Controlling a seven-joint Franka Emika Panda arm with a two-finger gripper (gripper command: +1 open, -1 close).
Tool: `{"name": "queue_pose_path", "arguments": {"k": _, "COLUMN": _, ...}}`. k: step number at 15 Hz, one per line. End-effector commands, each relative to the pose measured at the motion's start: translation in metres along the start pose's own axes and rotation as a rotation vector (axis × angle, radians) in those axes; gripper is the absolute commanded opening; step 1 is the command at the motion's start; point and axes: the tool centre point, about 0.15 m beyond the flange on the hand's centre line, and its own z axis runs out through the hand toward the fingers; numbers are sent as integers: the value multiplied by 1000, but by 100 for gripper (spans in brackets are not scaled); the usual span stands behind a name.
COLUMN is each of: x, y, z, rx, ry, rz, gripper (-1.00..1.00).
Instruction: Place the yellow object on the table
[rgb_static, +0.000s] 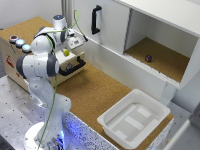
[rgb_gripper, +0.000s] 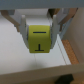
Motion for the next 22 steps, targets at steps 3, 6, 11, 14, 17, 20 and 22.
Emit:
{"name": "queue_pose_path", "arguments": {"k": 3, "x": -97, "y": 34, "z": -50, "rx": -79, "ry": -48, "rz": 181, "gripper": -100}}
{"name": "queue_pose_path", "arguments": {"k": 6, "x": -157, "y": 48, "z": -39, "rx": -37, "ry": -32, "rz": 339, "gripper": -100}}
{"name": "queue_pose_path", "arguments": {"k": 11, "x": -235, "y": 62, "z": 14, "rx": 16, "ry": -67, "rz": 623, "gripper": -100}}
{"name": "queue_pose_path", "arguments": {"k": 14, "x": -268, "y": 53, "z": 63, "rx": 6, "ry": -132, "rz": 874, "gripper": -100}}
{"name": "queue_pose_path", "arguments": {"k": 17, "x": -288, "y": 45, "z": 101, "rx": -67, "ry": -178, "rz": 1058, "gripper": -100}}
{"name": "queue_pose_path", "arguments": {"k": 20, "x": -316, "y": 40, "z": 156, "rx": -25, "ry": -23, "rz": 1212, "gripper": -100}}
{"name": "queue_pose_path", "arguments": {"k": 22, "x": -315, "y": 37, "z": 179, "rx": -12, "ry": -22, "rz": 1264, "gripper": -100}}
